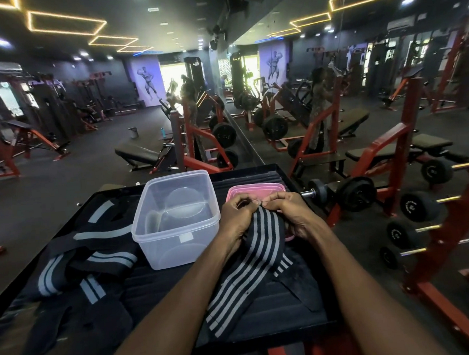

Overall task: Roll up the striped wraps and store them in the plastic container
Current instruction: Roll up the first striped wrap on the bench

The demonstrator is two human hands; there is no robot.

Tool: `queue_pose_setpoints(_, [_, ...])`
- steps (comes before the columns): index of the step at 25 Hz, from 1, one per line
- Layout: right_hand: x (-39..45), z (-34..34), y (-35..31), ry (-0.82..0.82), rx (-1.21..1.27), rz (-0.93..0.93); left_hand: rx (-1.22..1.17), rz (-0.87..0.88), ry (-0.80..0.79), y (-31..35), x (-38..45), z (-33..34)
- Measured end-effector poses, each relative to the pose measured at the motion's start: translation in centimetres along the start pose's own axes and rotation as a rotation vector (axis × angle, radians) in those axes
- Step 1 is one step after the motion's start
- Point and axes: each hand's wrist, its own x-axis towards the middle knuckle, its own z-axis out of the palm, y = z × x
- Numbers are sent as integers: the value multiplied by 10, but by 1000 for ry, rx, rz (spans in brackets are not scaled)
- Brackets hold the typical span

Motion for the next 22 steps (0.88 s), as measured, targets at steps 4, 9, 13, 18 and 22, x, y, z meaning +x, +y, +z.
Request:
queue_pose_setpoints(4, [-4, 0, -2, -1, -33, -73, 56, -60, -42, -2, -3, -3])
queue_pose_setpoints(9, [-4, 3, -2, -23, 24, -31, 38, -5, 28, 1, -6, -4])
queue_pose_setpoints(13, [-3, 1, 1, 9, -39, -50, 6, -3, 30, 2, -12, -4])
queue_pose_setpoints(18, [-5, -3, -2, -14, 31, -100, -105, -163, 0, 6, -15, -3])
queue_pose_setpoints(22, [-3, -3, 2, -42, 35, -100, -219, -207, -5, 7, -18, -3])
